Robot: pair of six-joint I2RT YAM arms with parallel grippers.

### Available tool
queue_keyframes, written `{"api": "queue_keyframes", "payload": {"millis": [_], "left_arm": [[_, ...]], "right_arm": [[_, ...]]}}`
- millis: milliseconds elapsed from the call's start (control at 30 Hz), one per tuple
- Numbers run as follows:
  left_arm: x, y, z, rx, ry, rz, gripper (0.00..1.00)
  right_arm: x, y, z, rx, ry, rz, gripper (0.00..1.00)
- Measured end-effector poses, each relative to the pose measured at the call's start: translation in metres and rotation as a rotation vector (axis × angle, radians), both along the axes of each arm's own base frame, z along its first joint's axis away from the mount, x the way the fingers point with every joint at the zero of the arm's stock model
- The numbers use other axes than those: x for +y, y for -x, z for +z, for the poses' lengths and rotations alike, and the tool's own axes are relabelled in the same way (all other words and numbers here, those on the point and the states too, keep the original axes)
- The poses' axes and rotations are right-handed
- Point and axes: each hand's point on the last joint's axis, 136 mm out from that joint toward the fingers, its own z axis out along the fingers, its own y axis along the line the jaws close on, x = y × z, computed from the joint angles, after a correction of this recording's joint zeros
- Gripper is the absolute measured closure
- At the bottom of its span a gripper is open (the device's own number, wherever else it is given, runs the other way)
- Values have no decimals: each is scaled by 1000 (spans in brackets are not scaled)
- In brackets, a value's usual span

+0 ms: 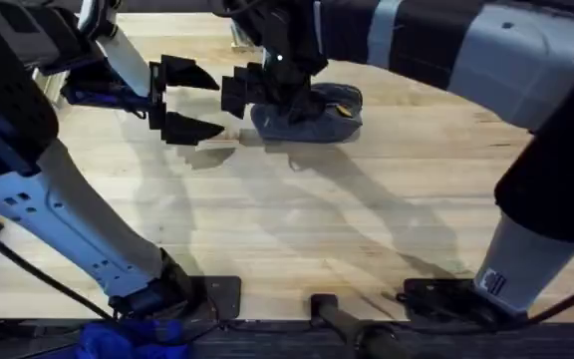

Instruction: Unzip the bag, pick up the pens from the table one at a time and place them inside, then zip the bag closed.

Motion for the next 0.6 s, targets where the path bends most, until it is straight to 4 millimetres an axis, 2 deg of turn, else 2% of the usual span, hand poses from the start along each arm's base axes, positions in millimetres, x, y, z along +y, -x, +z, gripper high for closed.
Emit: {"api": "queue_keyframes", "payload": {"millis": [300,467,600], "left_arm": [[0,0,0,0,0,0,7],[0,0,0,-1,0,0,7],[0,0,0,0,0,0,7]], "right_arm": [[-3,-3,0,-17,19,-9,84],[-5,-4,0,-24,27,-13,182],[-5,-5,0,-28,29,-15,302]]}}
